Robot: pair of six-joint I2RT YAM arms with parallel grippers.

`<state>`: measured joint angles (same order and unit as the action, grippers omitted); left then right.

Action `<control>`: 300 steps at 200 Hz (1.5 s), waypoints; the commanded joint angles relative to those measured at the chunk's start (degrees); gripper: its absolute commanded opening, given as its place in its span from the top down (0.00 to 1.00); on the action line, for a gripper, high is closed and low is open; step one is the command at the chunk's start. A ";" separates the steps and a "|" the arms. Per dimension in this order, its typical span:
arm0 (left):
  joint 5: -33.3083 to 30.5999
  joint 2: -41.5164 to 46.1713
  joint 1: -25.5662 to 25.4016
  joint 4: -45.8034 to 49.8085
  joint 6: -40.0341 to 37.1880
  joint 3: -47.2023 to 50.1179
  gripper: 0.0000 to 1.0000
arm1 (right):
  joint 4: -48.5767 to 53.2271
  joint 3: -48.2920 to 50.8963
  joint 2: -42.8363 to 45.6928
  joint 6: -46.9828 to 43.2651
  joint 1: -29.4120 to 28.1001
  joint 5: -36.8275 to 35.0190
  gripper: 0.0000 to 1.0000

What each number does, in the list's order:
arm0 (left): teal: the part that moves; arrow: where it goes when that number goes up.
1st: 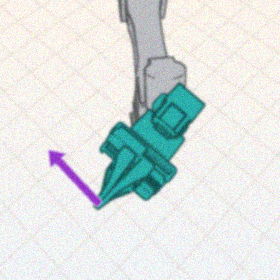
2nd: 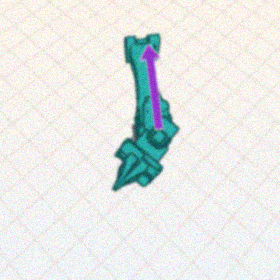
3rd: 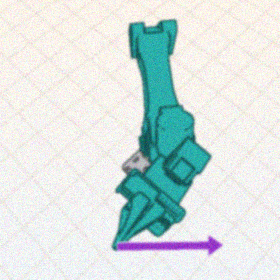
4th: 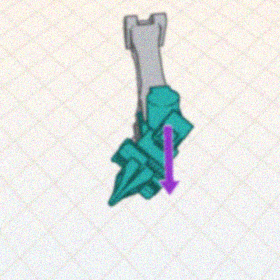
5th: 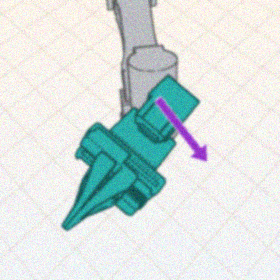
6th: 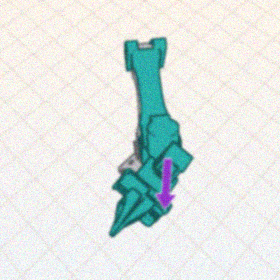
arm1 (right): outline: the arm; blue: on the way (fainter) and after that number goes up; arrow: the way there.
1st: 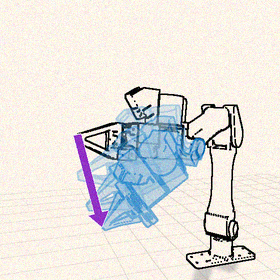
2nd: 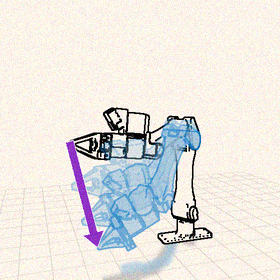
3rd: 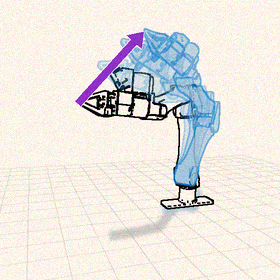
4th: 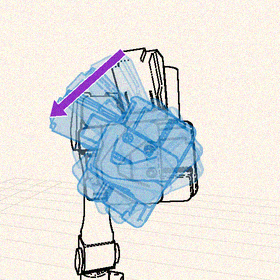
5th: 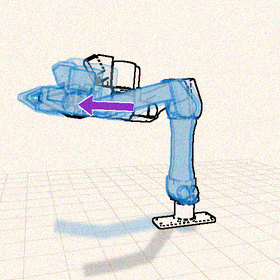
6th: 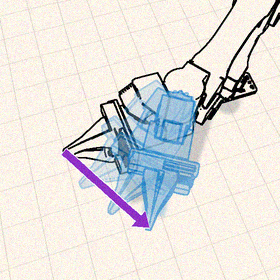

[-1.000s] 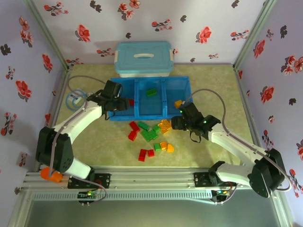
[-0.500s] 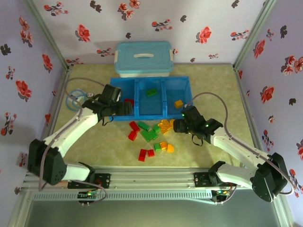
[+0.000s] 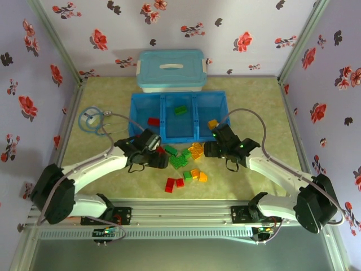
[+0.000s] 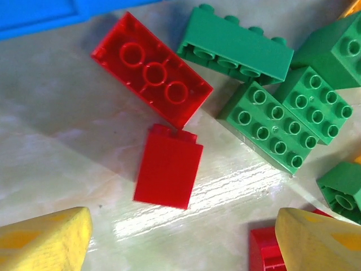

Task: Sort the legos into containers by color
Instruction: Pick up the lego from the middle-left of the table, then place the lego in the container.

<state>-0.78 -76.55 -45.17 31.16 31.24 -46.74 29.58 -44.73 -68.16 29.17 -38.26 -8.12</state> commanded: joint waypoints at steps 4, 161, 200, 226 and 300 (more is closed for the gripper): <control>0.78 -2.86 -0.69 -3.85 1.08 0.58 0.17 | 0.29 -1.68 0.75 1.05 -0.41 -0.26 0.25; -6.60 -11.00 -2.41 -1.05 0.92 -2.74 0.70 | -0.25 0.82 2.57 1.29 -0.41 -1.50 0.26; -7.31 -7.51 -2.81 2.93 1.27 -4.55 0.73 | -0.18 1.72 3.82 1.41 -0.33 -1.94 0.26; -7.74 -1.62 -2.61 5.35 0.43 -6.78 0.73 | -0.03 1.67 4.00 1.28 -0.32 -2.06 0.26; -8.63 -0.94 9.33 7.37 -5.97 -16.67 0.72 | 0.07 1.09 5.01 2.16 -0.38 -1.19 0.26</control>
<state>-8.40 -75.77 -38.76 36.73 28.67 -60.55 29.58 -43.66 -65.10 29.89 -38.26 -8.80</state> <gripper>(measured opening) 0.316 0.738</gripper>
